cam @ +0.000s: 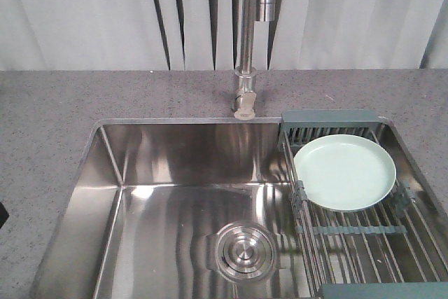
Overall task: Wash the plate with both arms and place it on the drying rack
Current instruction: 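Lift the right gripper away from the plate on the rack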
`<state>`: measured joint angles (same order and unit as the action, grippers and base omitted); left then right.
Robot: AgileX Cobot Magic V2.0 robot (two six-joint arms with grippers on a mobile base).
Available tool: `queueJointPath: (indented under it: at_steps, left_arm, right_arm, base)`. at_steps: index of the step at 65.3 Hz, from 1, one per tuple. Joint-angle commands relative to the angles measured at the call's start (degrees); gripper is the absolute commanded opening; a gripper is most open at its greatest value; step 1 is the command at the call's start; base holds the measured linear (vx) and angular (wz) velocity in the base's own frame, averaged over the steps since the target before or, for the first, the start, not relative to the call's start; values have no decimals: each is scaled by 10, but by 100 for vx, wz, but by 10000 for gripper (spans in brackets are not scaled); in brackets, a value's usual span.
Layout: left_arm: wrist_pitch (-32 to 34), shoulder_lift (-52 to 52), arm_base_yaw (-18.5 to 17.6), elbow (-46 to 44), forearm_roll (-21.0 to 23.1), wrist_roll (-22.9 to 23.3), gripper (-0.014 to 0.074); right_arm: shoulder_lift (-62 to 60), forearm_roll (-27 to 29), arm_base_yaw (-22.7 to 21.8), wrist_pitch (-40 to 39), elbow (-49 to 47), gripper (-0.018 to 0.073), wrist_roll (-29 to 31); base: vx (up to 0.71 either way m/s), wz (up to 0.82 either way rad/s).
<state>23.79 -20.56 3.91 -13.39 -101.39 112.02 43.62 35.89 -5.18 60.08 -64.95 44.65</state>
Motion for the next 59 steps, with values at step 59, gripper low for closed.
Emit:
queueJointPath:
  at_steps: [59]
  left_arm:
    - [49, -112, -3, -225, 5, 70, -6]
  right_arm:
    - [-264, -4, -2, -213, 402, -1, 49]
  base:
    - [0, 0]
